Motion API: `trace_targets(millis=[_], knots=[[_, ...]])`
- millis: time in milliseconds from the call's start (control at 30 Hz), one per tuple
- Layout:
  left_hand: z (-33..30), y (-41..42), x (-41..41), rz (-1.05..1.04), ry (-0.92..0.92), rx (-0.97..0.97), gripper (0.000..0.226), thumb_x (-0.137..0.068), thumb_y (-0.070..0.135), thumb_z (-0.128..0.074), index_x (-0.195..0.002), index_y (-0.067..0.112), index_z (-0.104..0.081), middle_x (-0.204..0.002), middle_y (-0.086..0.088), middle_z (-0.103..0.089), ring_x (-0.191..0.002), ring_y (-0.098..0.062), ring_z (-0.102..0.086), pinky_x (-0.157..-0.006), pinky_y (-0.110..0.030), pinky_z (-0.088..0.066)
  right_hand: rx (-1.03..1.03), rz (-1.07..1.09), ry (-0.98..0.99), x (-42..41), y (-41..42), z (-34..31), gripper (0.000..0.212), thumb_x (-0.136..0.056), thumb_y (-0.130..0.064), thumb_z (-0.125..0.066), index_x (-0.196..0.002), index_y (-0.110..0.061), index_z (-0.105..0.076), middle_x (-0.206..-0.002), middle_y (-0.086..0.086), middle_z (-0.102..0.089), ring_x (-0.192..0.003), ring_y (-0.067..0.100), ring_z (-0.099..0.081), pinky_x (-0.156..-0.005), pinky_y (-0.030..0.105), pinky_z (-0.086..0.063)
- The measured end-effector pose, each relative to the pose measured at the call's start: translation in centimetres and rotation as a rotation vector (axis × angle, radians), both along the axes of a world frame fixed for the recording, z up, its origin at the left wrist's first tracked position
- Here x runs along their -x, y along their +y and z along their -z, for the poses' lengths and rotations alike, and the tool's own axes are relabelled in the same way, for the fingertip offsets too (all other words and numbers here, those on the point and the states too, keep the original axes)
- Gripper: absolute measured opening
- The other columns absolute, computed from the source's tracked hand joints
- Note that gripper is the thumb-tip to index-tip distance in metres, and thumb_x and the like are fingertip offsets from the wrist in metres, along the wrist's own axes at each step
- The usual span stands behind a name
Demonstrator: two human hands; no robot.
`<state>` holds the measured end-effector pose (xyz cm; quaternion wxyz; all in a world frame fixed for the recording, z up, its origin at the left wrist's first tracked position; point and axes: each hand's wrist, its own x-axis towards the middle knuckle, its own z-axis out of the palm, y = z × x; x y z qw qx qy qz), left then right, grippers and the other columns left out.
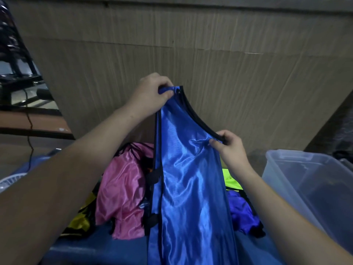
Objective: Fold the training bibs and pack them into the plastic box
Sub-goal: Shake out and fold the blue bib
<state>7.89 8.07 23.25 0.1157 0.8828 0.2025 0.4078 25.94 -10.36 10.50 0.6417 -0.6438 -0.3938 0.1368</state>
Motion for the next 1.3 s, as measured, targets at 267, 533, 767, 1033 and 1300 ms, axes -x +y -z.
trace_targets(millis=[267,533,767,1033,1300], knots=[[1.3,-2.5,1.4,0.048,0.044,0.004,0.006,-0.090,0.018,-0.067,-0.095,0.017,-0.072,-0.101,-0.004,-0.059,-0.095,-0.014,-0.056,-0.083,-0.023,-0.038,0.052,-0.026,-0.023,-0.1,-1.7,1.3,0.012,-0.086,0.000,-0.070,-0.082,-0.010,-0.064,-0.080,0.006,-0.066,-0.074,0.010,-0.058,-0.067,0.019,-0.044],[5.5,-10.4,6.0,0.057,0.148,-0.055,0.011,-0.088,0.026,-0.062,-0.092,0.020,-0.071,-0.092,0.001,-0.061,-0.093,-0.020,-0.060,-0.085,-0.040,-0.049,0.254,-0.023,-0.232,0.9,-6.0,3.8,0.021,-0.081,0.006,-0.069,-0.078,-0.013,-0.063,-0.075,0.005,-0.063,-0.067,0.005,-0.052,-0.065,0.019,-0.041],[9.9,-17.7,10.6,-0.009,0.216,-0.109,0.009,-0.094,0.035,-0.062,-0.097,0.032,-0.069,-0.096,0.011,-0.063,-0.098,-0.013,-0.060,-0.071,-0.035,-0.051,0.392,-0.050,-0.376,2.9,-10.3,6.1,0.021,-0.081,0.003,-0.068,-0.082,-0.018,-0.065,-0.077,-0.008,-0.064,-0.063,-0.002,-0.055,-0.065,0.014,-0.042],[18.7,-23.9,13.6,0.138,0.353,-0.170,0.011,-0.088,0.037,-0.064,-0.096,0.033,-0.069,-0.086,0.011,-0.059,-0.081,-0.016,-0.062,-0.054,-0.033,-0.054,0.504,-0.126,-0.668,4.7,-14.5,10.1,0.025,-0.069,0.009,-0.063,-0.086,-0.008,-0.066,-0.092,0.006,-0.066,-0.089,0.027,-0.064,-0.083,0.033,-0.050],[25.7,-26.1,13.1,0.180,0.670,-0.098,0.025,-0.082,0.048,-0.066,-0.100,0.031,-0.069,-0.091,0.008,-0.061,-0.090,-0.015,-0.066,-0.065,-0.029,-0.052,0.729,-0.343,-0.876,4.6,-16.1,12.9,0.025,-0.065,-0.014,-0.056,-0.086,-0.024,-0.064,-0.100,-0.008,-0.058,-0.095,0.019,-0.057,-0.084,0.036,-0.046]])
